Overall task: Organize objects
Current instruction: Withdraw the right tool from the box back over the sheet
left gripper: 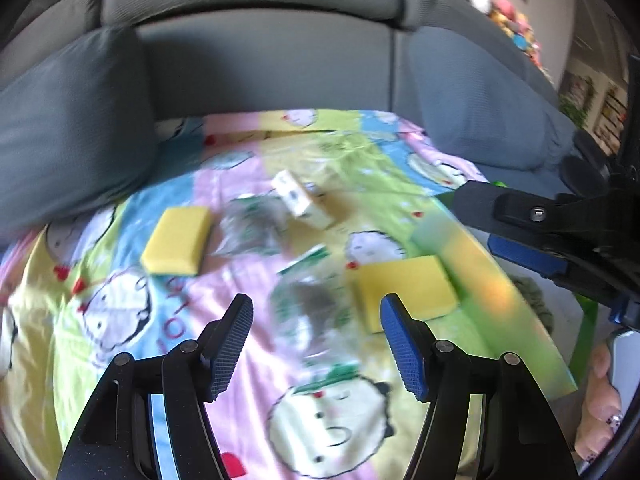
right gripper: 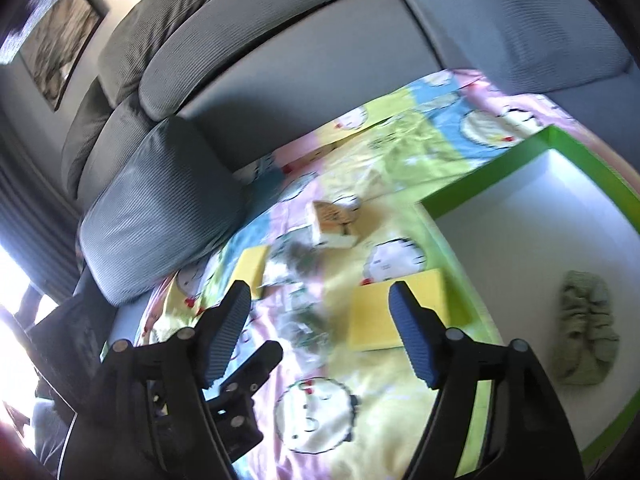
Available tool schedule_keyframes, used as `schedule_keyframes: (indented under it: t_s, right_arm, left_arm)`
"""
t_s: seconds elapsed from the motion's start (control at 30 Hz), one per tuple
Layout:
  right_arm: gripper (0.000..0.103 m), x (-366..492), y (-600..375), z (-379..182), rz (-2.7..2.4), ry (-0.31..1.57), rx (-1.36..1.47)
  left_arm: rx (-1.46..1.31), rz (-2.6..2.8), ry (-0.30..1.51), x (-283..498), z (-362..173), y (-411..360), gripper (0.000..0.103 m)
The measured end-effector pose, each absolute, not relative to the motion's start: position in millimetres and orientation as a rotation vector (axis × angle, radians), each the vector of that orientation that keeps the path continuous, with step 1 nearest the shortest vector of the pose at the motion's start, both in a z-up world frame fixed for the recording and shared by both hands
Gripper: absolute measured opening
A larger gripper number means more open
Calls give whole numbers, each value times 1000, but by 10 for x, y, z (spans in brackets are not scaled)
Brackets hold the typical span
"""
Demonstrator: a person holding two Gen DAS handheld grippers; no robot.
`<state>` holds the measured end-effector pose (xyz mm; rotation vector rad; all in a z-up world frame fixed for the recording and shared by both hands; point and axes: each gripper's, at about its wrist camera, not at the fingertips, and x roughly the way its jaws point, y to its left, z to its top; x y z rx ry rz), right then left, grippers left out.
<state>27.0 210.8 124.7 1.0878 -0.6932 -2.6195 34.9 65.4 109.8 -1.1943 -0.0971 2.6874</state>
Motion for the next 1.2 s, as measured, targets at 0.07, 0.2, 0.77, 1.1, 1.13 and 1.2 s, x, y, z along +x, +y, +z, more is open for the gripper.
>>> schedule_keyframes:
  t_s: [0.07, 0.2, 0.77, 1.1, 1.13, 1.2]
  right_arm:
    - [72, 223, 1989, 1226, -2592, -675, 1102]
    - [73, 112, 1753, 1143, -2558, -629, 1146]
    - [73, -383, 1384, 574, -2490, -584, 1431]
    - [58, -461, 1368, 469, -2509, -519, 1487]
    - [57, -467, 1380, 457, -2511, -517, 1492]
    - [55, -481, 1399, 431, -2508, -524, 1498]
  left_arm:
    - [-1210, 2687, -152, 344, 1038, 528, 67]
    - [-1223, 2698, -226, 305, 923, 340, 67]
    - [-1339, 2577, -497, 129, 568, -5, 67]
    - [-1370, 2401, -672, -7, 375, 40, 67]
    - [-1370, 2393, -679, -10, 368, 45, 67]
    - [-1372, 2373, -692, -9, 357, 54, 67]
